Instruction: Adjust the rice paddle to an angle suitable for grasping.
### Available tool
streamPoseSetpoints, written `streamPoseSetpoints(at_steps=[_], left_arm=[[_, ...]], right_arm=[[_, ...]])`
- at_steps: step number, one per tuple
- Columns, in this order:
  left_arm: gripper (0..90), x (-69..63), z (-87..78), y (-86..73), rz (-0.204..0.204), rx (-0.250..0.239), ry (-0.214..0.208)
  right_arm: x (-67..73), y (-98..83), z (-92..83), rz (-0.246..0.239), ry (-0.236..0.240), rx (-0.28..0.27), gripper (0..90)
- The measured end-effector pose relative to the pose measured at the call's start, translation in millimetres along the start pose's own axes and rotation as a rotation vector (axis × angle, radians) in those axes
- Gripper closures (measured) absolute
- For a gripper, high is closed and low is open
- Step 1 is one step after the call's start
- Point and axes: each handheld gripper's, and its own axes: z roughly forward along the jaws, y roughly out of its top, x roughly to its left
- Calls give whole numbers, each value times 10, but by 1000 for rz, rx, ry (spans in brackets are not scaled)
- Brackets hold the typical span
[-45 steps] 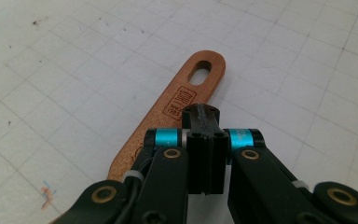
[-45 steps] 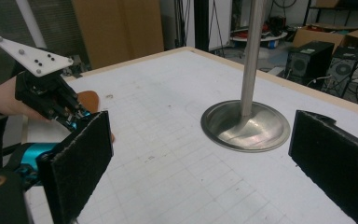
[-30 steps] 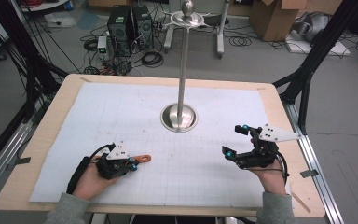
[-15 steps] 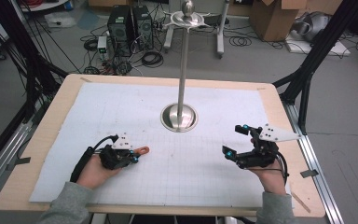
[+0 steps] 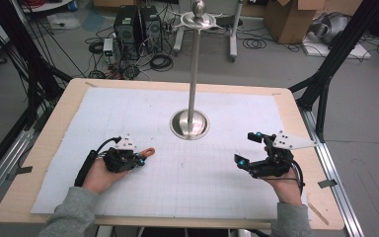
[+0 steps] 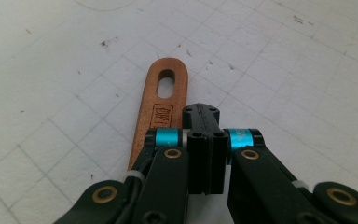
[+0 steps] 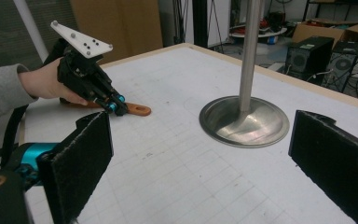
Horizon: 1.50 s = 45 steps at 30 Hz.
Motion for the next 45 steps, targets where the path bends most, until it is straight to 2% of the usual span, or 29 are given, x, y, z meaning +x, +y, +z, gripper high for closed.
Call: streamPoseSetpoints(at_steps=[2,7,9,15,17,20,22,24,25,27,31,45], left_arm=[[882,-10,-29,2,3,-3,13],[786,-7,-147,2,5,-32,16],[727,0,-194,5,11,-45,36],[495,49,-329,10,6,-133,27],[460,76,-346,-2,-2,-134,13],[417,104,-359,-23,7,-134,14],[323,125,-375,-40,10,-139,10],[288,131,-389,-45,5,-139,-6],[222,129,-401,-42,-1,-139,-8],[145,133,-414,-38,2,-145,-14],[136,148,-429,-37,4,-156,-22],[136,127,-366,-35,13,-126,-19]], right_arm=[[-6,0,6,5,-1,1,50],[-23,0,29,7,1,-4,50],[-14,2,34,5,3,2,50],[-14,6,3,8,-1,0,50],[-21,4,-1,6,-4,-3,50],[-16,0,1,9,-5,1,50],[-6,-6,18,7,4,13,50],[-6,-6,21,5,4,15,50],[-9,-6,25,5,3,13,50],[-10,-6,26,8,3,14,50],[-6,-8,33,8,4,18,50],[-2,-3,19,3,4,9,50]])
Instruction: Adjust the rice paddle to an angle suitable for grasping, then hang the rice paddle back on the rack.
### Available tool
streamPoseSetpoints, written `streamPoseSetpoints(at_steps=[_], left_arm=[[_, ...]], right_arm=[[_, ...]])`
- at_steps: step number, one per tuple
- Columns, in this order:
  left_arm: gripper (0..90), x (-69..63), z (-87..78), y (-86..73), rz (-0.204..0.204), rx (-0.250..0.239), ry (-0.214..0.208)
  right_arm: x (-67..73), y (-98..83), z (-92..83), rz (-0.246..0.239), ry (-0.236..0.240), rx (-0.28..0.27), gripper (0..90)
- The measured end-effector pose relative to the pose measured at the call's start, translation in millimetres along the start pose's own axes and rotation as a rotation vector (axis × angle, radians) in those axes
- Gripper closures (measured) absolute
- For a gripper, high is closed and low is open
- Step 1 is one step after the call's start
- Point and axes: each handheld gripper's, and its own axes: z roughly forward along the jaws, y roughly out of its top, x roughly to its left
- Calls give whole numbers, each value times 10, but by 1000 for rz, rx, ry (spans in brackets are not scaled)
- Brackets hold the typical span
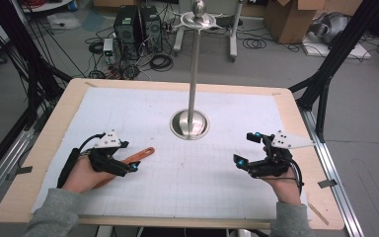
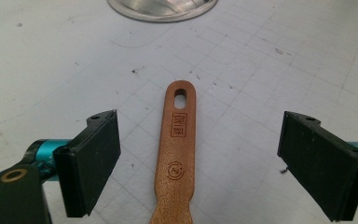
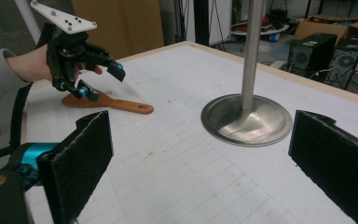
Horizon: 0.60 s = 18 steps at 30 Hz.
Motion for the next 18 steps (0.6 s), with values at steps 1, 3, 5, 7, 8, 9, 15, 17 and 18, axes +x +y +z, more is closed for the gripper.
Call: streamPoseSetpoints(at_steps=[1,3,5,7,8,9,15,17,18], left_arm=[[136,2,3,8,3,4,-5],[137,10,9,19,1,8,-11],[140,21,22,27,-4,15,-20],[140,46,48,28,-6,33,-28],[140,52,55,26,-8,41,-29],[141,60,62,23,-10,46,-31],[156,99,86,16,-13,77,-40],[156,119,95,18,-15,85,-41],[156,133,103,25,-8,101,-41]], right_arm=[[2,1,-5,6,1,-2,50],[-6,-1,-14,5,-2,0,50],[-5,-3,-19,8,-1,4,50],[-5,-4,-25,3,-2,4,50],[-6,-4,-26,2,-3,3,50],[-5,-3,-27,4,-2,2,50],[-4,-3,-24,0,3,3,50],[0,-3,-28,4,6,3,50],[1,-3,-30,3,7,3,50]])
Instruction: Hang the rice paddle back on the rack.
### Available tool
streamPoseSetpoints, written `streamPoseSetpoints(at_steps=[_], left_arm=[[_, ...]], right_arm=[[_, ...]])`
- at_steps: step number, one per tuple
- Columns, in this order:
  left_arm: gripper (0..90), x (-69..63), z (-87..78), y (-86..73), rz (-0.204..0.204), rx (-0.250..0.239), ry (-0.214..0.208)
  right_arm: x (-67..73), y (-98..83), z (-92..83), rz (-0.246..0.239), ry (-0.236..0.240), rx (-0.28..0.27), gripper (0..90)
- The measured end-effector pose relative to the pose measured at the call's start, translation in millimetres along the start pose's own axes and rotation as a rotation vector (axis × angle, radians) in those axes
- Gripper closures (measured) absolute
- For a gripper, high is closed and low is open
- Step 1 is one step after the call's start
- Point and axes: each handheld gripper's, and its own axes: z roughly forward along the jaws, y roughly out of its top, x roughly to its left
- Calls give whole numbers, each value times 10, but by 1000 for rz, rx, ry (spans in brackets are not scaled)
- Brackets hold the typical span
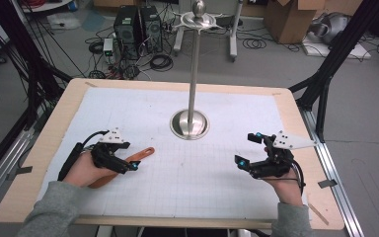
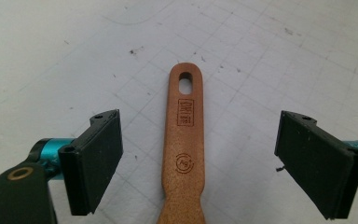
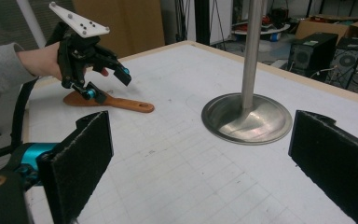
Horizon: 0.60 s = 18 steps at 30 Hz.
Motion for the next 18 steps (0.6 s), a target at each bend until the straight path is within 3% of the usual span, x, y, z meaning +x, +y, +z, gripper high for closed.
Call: streamPoseSetpoints(at_steps=[13,18], left_arm=[[175,26,119,-11,15,74,-3],[198,31,150,-30,17,103,16]], right_arm=[[10,-17,-58,2,-3,2,50],[3,-33,-83,0,-10,3,50]])
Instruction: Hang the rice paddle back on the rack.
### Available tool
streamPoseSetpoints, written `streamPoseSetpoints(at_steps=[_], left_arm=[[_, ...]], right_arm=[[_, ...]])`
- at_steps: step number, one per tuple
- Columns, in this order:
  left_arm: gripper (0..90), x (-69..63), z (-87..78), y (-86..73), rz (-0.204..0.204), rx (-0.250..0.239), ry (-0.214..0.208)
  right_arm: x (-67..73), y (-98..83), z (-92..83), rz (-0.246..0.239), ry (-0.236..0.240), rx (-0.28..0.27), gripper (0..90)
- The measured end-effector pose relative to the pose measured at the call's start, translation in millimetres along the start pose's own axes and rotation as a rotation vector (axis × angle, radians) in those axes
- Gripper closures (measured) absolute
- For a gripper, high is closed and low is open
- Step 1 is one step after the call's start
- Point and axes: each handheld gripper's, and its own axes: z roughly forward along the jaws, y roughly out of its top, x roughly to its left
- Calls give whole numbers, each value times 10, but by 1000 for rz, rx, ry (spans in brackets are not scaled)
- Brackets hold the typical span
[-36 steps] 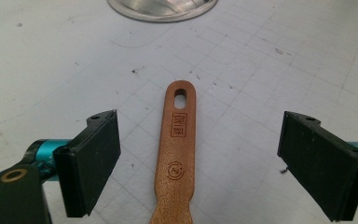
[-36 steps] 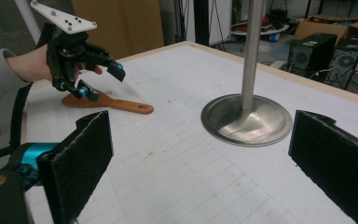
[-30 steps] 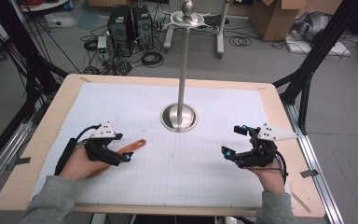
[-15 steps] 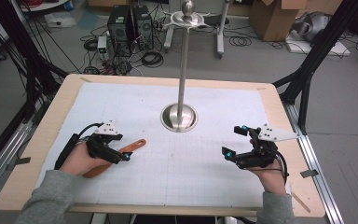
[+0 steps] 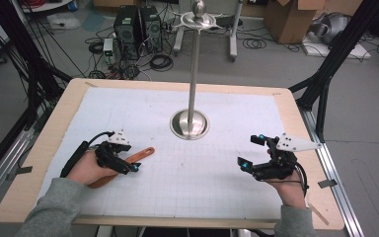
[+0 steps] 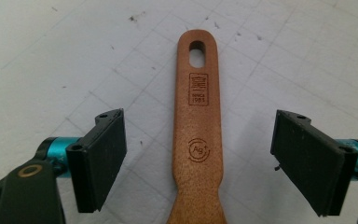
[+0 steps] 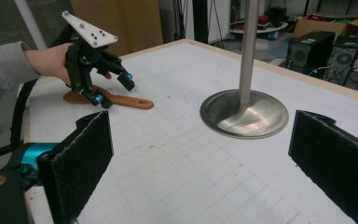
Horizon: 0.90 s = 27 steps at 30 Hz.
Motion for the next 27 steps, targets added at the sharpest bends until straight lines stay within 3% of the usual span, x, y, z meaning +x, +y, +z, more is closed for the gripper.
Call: streamPoseSetpoints(at_steps=[9,27], left_arm=[[261,24,22,-14,3,21,11],[548,18,-51,-34,-4,20,10]], right_arm=[[4,-9,-10,6,1,6,50],[7,-15,-5,3,4,12,51]])
